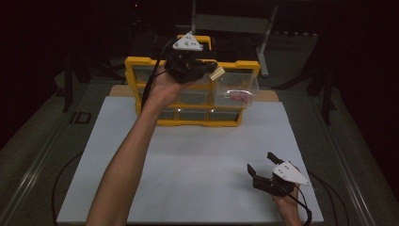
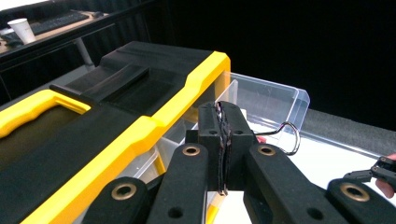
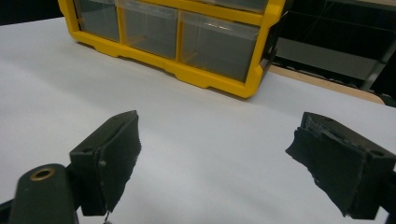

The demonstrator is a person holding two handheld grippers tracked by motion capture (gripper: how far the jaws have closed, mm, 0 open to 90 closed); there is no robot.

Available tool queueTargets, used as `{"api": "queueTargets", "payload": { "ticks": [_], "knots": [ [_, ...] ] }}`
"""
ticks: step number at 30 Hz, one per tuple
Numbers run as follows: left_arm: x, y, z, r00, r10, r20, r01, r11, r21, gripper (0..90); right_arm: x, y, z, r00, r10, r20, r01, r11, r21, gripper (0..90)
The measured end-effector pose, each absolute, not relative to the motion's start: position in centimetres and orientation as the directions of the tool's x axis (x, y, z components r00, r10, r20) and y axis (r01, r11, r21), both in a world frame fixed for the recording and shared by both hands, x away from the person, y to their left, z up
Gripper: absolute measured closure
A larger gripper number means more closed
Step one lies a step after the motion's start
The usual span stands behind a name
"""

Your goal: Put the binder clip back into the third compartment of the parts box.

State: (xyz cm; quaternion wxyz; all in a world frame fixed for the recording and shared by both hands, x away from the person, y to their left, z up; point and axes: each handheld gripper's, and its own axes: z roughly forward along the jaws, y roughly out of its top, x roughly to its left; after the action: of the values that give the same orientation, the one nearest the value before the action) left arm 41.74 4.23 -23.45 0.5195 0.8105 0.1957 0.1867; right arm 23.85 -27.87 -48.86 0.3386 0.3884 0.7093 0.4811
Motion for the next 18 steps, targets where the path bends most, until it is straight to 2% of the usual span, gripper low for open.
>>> {"api": "queueTargets", "payload": {
  "ticks": [18],
  "knots": [
    [42.0, 2.7, -22.2, 0.858, 0.501, 0.115, 0.104, -0.388, 0.916, 89.2, 23.9, -28.0, -48.9, -0.466, 0.879, -0.101, 0.23, 0.23, 0.946, 13.5]
  ]
}}
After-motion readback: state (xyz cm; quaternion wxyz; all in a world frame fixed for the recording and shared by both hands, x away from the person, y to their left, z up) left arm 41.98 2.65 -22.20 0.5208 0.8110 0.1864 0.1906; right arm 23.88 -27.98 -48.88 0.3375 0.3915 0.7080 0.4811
